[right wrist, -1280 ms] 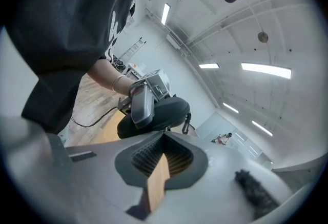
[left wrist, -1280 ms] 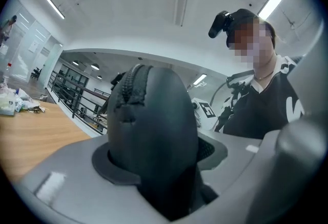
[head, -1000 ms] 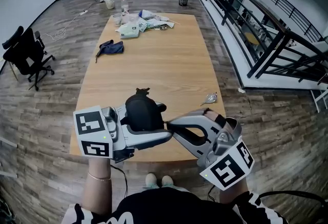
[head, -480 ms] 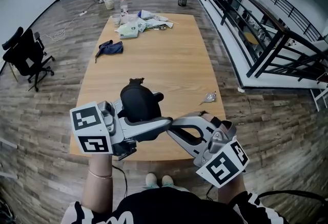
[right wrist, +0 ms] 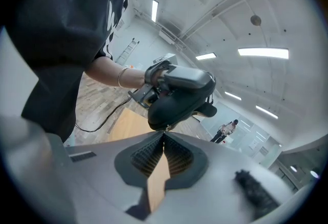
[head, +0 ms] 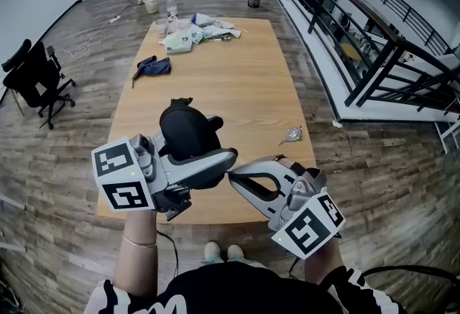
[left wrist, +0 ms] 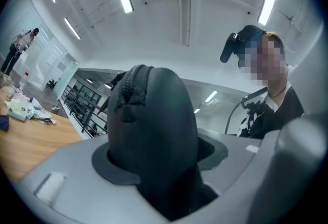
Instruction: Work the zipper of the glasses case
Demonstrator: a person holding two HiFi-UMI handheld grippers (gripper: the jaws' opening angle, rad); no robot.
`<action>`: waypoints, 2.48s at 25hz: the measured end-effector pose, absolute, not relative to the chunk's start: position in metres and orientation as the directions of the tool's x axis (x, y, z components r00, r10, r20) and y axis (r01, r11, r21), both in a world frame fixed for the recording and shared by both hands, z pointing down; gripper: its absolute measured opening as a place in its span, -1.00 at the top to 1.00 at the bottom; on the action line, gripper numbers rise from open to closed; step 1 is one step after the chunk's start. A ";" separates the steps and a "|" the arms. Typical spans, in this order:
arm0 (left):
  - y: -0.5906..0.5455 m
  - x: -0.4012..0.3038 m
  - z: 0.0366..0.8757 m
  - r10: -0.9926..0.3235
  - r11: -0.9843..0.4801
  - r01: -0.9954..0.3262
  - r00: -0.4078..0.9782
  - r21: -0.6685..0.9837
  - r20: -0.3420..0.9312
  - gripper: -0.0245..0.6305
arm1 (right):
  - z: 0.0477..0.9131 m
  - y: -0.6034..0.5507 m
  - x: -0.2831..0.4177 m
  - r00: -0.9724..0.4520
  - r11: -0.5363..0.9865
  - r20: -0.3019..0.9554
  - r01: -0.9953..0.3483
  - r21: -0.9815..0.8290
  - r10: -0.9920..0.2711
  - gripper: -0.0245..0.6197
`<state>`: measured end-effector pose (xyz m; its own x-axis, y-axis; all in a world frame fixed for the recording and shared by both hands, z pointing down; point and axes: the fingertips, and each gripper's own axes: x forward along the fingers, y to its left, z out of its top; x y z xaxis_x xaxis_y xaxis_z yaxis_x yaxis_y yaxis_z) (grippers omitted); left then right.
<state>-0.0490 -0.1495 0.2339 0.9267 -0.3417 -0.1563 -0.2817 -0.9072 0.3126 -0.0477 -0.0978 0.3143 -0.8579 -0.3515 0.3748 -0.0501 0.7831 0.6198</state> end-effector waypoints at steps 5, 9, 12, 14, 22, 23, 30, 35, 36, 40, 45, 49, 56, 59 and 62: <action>-0.152 -0.051 0.230 -0.371 -0.893 -0.294 0.910 0.342 -0.185 0.05 | 0.313 -0.096 -0.045 -0.858 0.784 0.372 -0.054 0.619 -0.353 0.90; -0.155 -0.053 0.231 -0.395 -0.878 -0.303 0.896 0.372 -0.202 0.04 | 0.315 -0.093 -0.043 -0.851 0.784 0.392 -0.038 0.620 -0.351 0.90; -0.155 -0.052 0.230 -0.401 -0.877 -0.311 0.894 0.367 -0.200 0.04 | 0.317 -0.093 -0.043 -0.847 0.788 0.404 -0.029 0.614 -0.346 0.90; -0.154 -0.051 0.229 -0.404 -0.878 -0.316 0.893 0.360 -0.201 0.04 | 0.318 -0.090 -0.043 -0.847 0.796 0.412 -0.022 0.605 -0.336 0.90; -0.153 -0.055 0.221 -0.423 -0.870 -0.316 0.872 0.377 -0.245 0.04 | 0.324 -0.081 -0.048 -0.849 0.814 0.438 0.017 0.581 -0.295 0.90; -0.152 -0.054 0.221 -0.421 -0.871 -0.312 0.872 0.380 -0.249 0.04 | 0.327 -0.079 -0.049 -0.848 0.816 0.445 0.027 0.578 -0.287 0.90; -0.153 -0.053 0.223 -0.414 -0.868 -0.294 0.873 0.400 -0.256 0.04 | 0.335 -0.077 -0.056 -0.852 0.831 0.453 0.038 0.555 -0.264 0.90; -0.150 -0.050 0.236 -0.414 -0.859 -0.292 0.879 0.420 -0.236 0.04 | 0.344 -0.071 -0.055 -0.849 0.833 0.459 0.042 0.552 -0.262 0.90; -0.150 -0.049 0.242 -0.416 -0.854 -0.294 0.882 0.429 -0.223 0.03 | 0.349 -0.069 -0.055 -0.845 0.835 0.466 0.043 0.548 -0.263 0.90; -0.152 -0.051 0.272 -0.442 -0.811 -0.292 0.874 0.508 -0.203 0.04 | 0.372 -0.068 -0.049 -0.849 0.872 0.444 -0.039 0.488 -0.287 0.90; -0.158 -0.060 0.307 -0.468 -0.754 -0.265 0.859 0.601 -0.208 0.04 | 0.387 -0.076 -0.030 -0.871 0.917 0.382 -0.166 0.364 -0.309 0.89; -0.157 -0.040 0.374 -0.442 -0.719 -0.324 0.896 0.614 -0.045 0.04 | 0.404 -0.107 -0.016 -0.747 0.813 0.417 -0.277 0.512 -0.518 0.90; -0.163 -0.021 0.466 -0.474 -0.651 -0.347 0.881 0.675 -0.005 0.05 | 0.443 -0.124 -0.005 -0.669 0.808 0.456 -0.442 0.390 -0.586 0.90; -0.167 -0.030 0.479 -0.546 -0.622 -0.463 0.835 0.632 0.074 0.05 | 0.446 -0.129 0.001 -0.644 0.785 0.449 -0.491 0.378 -0.619 0.90; -0.177 -0.055 0.457 -0.719 -0.571 -0.643 0.692 0.510 0.068 0.05 | 0.417 -0.142 0.008 -0.639 0.707 0.303 -0.632 0.316 -0.707 0.90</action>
<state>-0.0550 -0.1772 0.4570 0.6920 -0.7186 0.0681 -0.6433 -0.5712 0.5098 0.0078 -0.1418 0.4175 -0.6388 -0.7070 0.3035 -0.6324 0.7072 0.3161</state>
